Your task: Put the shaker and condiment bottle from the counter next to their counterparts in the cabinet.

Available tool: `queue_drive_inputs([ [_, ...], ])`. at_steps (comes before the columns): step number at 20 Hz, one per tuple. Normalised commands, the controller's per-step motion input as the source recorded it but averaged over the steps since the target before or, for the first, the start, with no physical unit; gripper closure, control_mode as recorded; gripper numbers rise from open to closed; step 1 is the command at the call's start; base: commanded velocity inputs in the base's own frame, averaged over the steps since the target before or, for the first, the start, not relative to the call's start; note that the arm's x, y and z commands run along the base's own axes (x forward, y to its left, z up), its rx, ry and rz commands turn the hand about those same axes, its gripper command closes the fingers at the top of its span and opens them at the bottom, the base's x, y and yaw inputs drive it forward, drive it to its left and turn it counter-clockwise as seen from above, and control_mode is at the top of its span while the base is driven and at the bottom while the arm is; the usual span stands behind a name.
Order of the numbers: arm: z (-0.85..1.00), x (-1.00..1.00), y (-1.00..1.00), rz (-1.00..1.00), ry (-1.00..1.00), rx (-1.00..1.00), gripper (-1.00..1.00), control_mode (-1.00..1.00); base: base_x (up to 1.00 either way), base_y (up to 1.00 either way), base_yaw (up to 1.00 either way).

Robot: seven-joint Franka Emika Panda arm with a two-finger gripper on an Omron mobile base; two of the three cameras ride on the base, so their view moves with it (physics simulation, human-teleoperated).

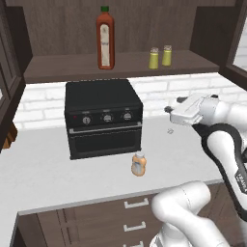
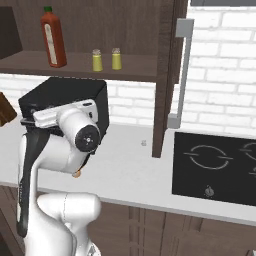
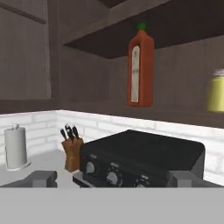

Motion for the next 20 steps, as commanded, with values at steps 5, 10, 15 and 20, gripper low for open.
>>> queue_drive_inputs([
  [5, -0.68, -0.6, -0.02, 0.24, 0.22, -0.18, -1.0, -1.0, 0.0, 0.0, 0.0],
  [10, -0.51, -0.44, -0.04, 0.1, 0.07, -0.15, -1.0, -1.0, 0.0, 0.0, 0.0],
  [15, -0.97, -0.37, 0.31, 0.09, -0.26, 0.08, -1.0, -1.0, 0.0, 0.0, 0.0],
  [20, -1.0, -0.08, 0.35, 0.11, -0.29, 0.08, -1.0, -1.0, 0.0, 0.0, 0.0],
])
